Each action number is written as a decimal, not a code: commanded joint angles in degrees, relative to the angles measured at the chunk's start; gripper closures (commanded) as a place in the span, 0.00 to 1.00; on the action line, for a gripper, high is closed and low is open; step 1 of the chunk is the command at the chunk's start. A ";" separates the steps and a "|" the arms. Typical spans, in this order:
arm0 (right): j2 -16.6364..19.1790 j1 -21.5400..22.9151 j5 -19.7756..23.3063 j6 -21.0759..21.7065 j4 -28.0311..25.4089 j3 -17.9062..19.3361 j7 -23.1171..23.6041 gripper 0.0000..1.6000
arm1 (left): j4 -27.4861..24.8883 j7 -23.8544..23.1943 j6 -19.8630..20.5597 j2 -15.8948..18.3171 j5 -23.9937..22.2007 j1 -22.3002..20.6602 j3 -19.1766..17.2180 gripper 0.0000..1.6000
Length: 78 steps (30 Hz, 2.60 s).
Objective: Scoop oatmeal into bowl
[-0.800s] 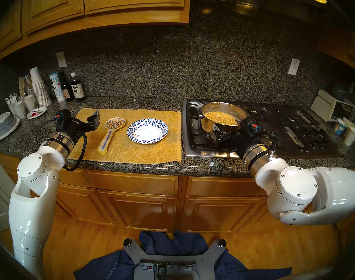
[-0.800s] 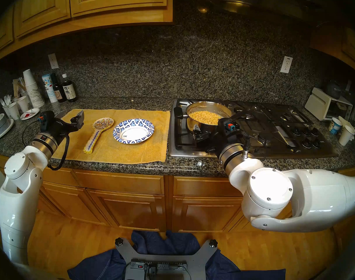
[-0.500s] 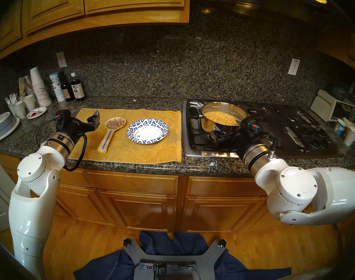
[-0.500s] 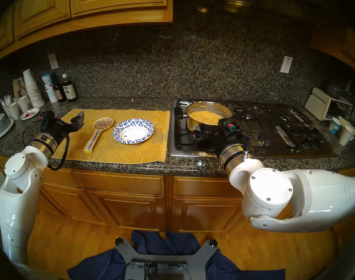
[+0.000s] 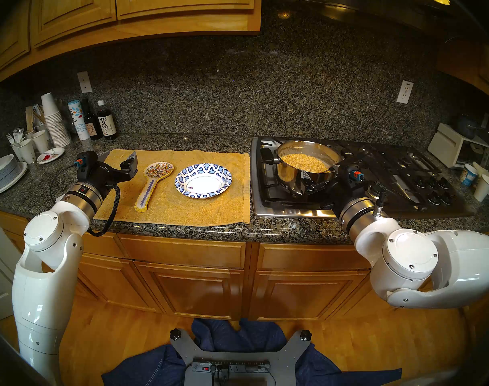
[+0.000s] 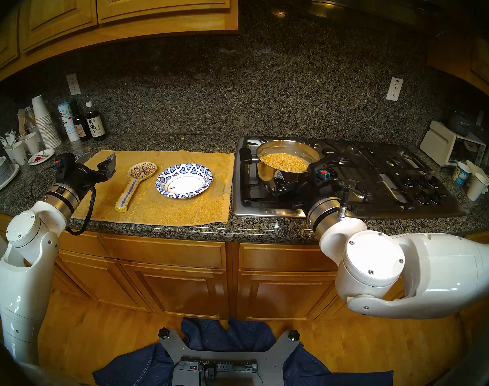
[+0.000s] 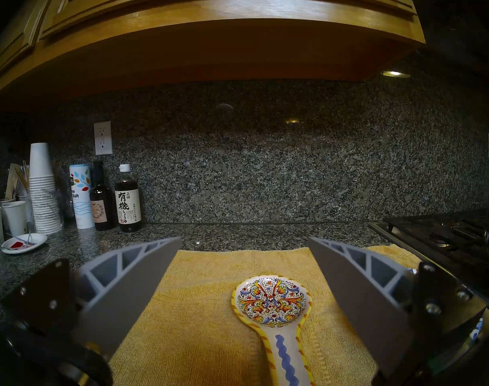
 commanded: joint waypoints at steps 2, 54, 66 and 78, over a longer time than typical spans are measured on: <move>1.51 1.24 -0.44 -0.74 -0.29 1.23 -0.32 0.00 | -1.42 0.02 -0.64 0.20 -0.12 -1.12 -0.55 0.00; -0.21 2.79 1.62 -0.66 6.77 2.65 -3.02 0.00 | -1.42 0.05 -0.64 0.23 -0.15 -1.11 -0.54 0.00; -0.82 2.93 1.49 -0.47 7.03 2.70 -2.86 0.14 | -1.42 0.06 -0.65 0.23 -0.15 -1.10 -0.54 0.00; -1.67 2.92 1.36 -0.40 7.16 2.55 -3.08 0.62 | -1.42 0.06 -0.65 0.24 -0.15 -1.10 -0.53 0.00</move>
